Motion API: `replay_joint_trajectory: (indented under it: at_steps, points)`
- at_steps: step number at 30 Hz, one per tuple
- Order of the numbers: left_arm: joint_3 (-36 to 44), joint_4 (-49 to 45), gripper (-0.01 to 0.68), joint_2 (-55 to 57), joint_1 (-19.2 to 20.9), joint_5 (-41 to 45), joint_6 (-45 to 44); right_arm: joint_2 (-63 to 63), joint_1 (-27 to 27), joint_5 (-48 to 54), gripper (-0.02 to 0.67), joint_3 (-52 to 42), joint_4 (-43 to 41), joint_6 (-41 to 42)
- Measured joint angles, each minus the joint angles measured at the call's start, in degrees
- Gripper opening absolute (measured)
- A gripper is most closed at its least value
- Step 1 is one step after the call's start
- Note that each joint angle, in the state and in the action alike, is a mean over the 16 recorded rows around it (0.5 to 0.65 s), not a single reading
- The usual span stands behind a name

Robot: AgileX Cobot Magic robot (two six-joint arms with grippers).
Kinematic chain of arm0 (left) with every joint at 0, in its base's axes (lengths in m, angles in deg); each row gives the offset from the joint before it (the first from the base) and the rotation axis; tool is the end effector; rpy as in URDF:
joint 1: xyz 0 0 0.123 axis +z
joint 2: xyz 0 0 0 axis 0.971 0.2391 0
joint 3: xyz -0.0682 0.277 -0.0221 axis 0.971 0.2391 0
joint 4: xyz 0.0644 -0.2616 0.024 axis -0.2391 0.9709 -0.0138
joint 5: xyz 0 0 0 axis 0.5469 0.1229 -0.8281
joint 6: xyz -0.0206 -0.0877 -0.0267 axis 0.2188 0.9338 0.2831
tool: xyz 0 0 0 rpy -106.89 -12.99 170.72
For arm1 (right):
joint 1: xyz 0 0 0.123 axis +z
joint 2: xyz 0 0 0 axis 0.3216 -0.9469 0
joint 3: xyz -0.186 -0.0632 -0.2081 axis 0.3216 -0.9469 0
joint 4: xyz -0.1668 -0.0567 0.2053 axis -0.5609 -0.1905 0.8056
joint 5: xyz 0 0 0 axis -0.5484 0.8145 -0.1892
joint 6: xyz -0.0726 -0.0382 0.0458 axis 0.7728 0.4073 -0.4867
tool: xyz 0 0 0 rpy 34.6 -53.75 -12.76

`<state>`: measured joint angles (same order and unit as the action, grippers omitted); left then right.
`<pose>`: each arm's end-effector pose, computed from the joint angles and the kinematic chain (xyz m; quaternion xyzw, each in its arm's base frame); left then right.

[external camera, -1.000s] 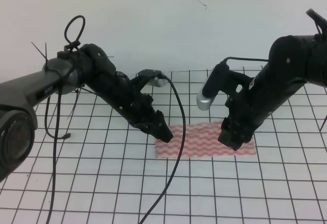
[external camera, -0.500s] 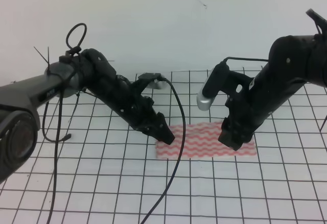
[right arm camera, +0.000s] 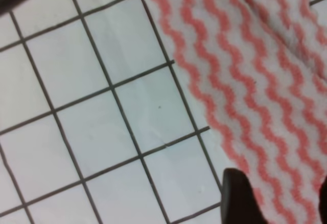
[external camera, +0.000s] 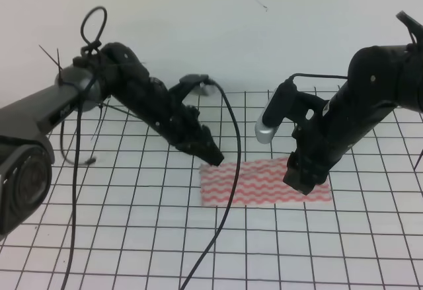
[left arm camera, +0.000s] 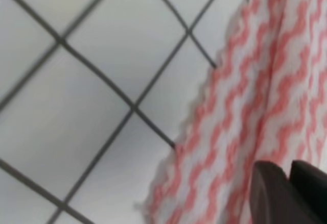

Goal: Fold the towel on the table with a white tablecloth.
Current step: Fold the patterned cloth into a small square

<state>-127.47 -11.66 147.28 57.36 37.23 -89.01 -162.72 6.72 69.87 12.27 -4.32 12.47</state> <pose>0.4545 -0.2194 0.1567 0.3812 0.8539 -0.3409 0.0965 0.3680 0.1933 0.2027 -0.5232 0.8257 0.0650 0.2006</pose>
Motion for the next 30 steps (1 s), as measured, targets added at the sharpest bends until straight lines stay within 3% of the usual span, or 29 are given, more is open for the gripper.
replay_joint_trajectory:
  at_steps: [6, 19, 22, 30]
  points:
    - [-2.9, -1.8, 0.056, 0.0, -0.4, 0.4, 2.5, 0.0, 0.0, 0.0, 0.329, 0.0, -0.2, 0.0]
    - [-3.6, -9.2, 0.303, -0.4, -3.8, 1.7, 9.2, 0.1, 0.0, 0.0, 0.329, 0.0, -1.9, -0.2]
    - [-3.6, -10.2, 0.334, -0.7, -4.5, 2.5, 10.4, 0.1, 0.0, 0.0, 0.329, 0.0, -2.2, -0.2]
    - [-3.6, -10.8, 0.287, -0.6, -5.3, 1.5, 11.5, 0.1, 0.0, 0.0, 0.329, 0.0, -2.3, -0.3]
